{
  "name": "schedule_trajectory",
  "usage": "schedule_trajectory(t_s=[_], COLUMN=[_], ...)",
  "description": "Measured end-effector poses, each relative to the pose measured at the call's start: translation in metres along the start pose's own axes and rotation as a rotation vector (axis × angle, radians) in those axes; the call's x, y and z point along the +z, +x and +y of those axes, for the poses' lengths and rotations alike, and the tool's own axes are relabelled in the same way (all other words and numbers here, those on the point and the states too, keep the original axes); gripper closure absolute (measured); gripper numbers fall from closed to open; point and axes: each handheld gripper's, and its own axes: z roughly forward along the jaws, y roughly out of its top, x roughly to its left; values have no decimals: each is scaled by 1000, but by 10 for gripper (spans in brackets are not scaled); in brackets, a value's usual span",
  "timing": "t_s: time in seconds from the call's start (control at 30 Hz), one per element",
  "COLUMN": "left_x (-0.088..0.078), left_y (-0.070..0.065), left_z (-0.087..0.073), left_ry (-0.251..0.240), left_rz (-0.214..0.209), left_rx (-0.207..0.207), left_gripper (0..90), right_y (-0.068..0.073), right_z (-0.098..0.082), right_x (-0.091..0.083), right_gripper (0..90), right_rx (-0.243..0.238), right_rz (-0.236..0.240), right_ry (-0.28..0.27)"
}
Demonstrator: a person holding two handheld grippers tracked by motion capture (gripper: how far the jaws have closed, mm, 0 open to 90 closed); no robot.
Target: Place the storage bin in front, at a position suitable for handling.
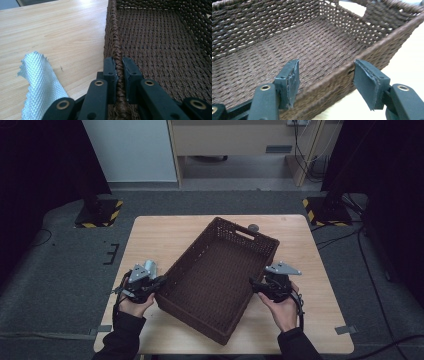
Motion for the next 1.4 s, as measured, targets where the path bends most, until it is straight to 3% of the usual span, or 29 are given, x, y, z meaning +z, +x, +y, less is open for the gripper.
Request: schedule_trajectory(t_s=[0.1, 0.27, 0.4, 0.53, 0.63, 0.9, 1.07, 1.17, 1.33, 1.4], left_x=[0, 0, -2, 2, 4, 12, 12, 12, 13, 14], left_y=[0, 3, 5, 5, 2, -5, -2, -4, -3, -4], left_z=[2, 5, 9, 10, 13, 11, 9, 8, 6, 5], left_ry=[4, 0, -20, -6, 5, 33, 25, 18, -5, -6], left_rz=[-4, -7, -9, -34, -24, 24, -3, -3, -40, -26], left_rx=[-2, 12, -9, -9, -6, 18, -1, 43, 20, 27], left_gripper=[814, 794, 758, 794, 808, 798, 789, 770, 699, 679], right_y=[6, 8, 10, 9, 7, 9, 8, 6, 7, 8], right_z=[-2, -2, -2, -1, 0, -3, -4, -4, -5, -5], right_x=[1, 1, 1, 4, 6, 2, -1, -1, -1, -2], right_gripper=[350, 355, 363, 369, 378, 401, 389, 387, 390, 396], right_rx=[-9, 14, 16, 7, 1, 0, 13, 17, 12, 11], right_rz=[-23, -36, -43, -60, -73, -56, -47, -38, -45, -47], right_ry=[6, 19, 26, 28, 17, -2, -10, -12, -14, -13])
